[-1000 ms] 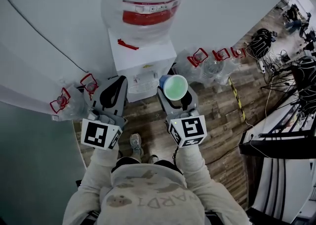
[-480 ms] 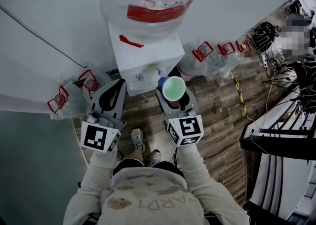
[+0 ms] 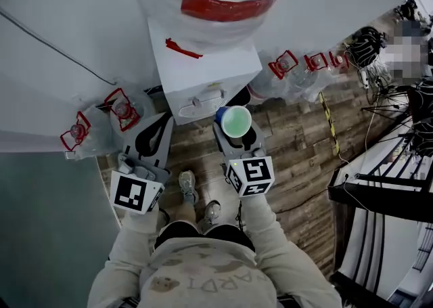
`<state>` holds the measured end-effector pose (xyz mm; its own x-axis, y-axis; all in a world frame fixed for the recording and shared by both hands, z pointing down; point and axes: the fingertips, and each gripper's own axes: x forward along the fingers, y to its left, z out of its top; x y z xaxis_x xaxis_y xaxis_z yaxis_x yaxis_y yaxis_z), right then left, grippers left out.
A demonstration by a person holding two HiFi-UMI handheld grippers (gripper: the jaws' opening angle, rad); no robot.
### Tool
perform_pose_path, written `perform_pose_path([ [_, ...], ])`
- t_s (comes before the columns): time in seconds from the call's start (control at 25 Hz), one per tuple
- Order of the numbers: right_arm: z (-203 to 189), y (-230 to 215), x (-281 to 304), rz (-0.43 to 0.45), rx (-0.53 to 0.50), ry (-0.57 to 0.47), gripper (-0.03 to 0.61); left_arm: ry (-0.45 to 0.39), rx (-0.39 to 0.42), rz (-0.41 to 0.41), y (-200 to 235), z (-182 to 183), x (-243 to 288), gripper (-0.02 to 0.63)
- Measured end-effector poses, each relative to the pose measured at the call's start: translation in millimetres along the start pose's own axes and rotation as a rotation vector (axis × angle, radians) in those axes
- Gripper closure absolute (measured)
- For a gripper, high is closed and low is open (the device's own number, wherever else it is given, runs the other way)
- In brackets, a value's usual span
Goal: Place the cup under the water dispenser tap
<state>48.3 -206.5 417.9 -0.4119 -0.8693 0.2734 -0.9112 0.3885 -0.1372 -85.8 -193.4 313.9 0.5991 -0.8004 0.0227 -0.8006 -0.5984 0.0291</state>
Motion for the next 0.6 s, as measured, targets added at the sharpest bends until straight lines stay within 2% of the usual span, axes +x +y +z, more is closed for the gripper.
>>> perform_pose_path([
  [0.16,-19.4,-2.1,8.2,-0.002,0.006,0.026,0.298,0.025,-0.041,0.007,0.4,-16.1,-1.9,0.607],
  [0.6,-79.6,-2.1,38.5,0.015,-0.007,0.091,0.298,0.059,-0.064,-0.011,1.0,-58.9,-0.7,0.607],
])
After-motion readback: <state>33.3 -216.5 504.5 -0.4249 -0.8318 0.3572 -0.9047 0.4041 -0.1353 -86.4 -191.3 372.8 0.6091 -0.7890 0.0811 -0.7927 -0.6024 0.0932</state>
